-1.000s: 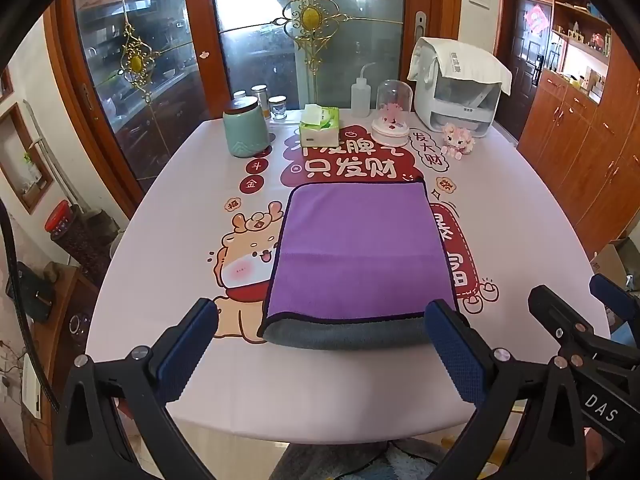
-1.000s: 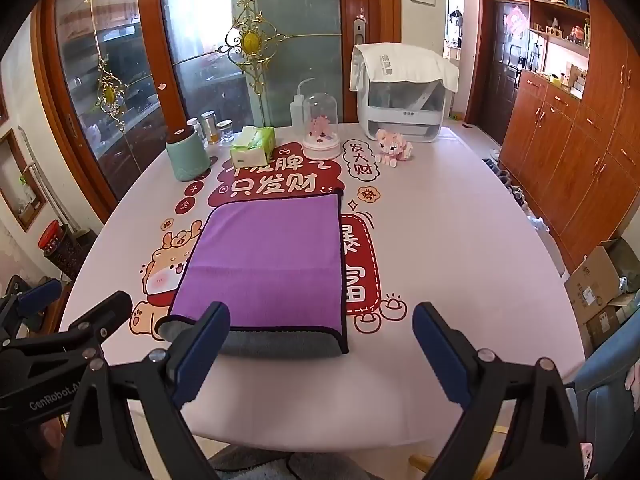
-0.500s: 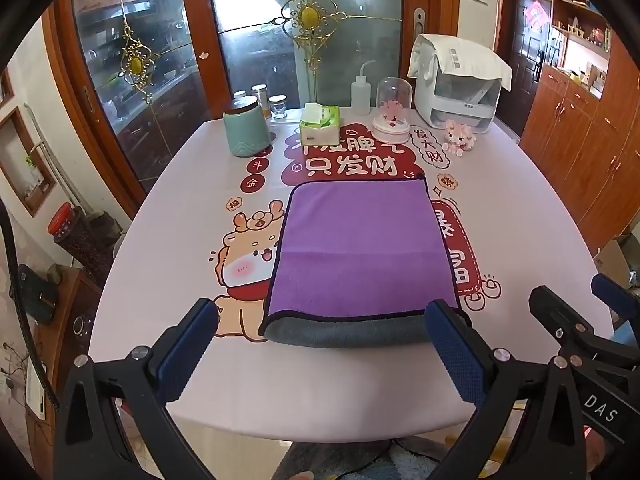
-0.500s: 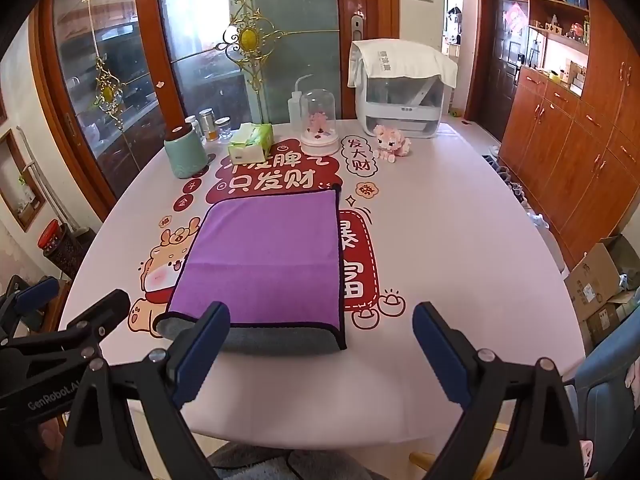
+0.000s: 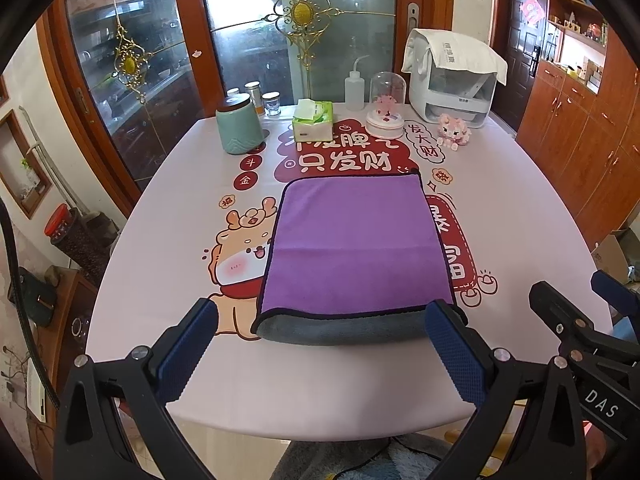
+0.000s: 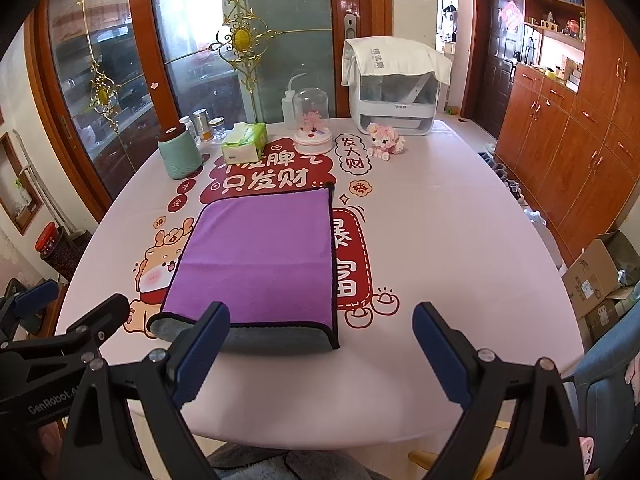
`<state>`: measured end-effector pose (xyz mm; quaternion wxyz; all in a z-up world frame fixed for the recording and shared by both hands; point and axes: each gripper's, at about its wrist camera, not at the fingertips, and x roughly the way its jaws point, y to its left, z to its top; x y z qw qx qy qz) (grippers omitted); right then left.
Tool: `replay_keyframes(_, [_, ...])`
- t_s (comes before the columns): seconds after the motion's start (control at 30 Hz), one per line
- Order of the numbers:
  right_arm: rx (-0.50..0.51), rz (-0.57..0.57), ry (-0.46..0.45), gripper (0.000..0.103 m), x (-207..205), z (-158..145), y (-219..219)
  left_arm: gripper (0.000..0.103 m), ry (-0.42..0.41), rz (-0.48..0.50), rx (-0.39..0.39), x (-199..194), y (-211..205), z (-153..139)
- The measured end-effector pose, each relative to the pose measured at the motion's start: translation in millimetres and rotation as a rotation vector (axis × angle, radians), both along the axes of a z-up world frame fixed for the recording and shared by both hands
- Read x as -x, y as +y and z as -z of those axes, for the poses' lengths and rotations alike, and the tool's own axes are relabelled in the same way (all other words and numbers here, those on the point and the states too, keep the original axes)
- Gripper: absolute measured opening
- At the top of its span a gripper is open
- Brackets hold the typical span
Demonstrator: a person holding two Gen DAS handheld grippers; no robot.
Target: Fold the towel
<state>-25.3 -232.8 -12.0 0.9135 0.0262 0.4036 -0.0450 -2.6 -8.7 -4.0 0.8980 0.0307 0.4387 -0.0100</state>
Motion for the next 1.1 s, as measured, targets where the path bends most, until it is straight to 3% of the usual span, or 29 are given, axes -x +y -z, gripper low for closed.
replay_keyframes(1.1, [0.008, -0.006, 0.015, 0.094, -4.6, 5.3, -0.2, 0.102, 0.025, -0.008, -0.002, -8.1, -2.1, 5.7])
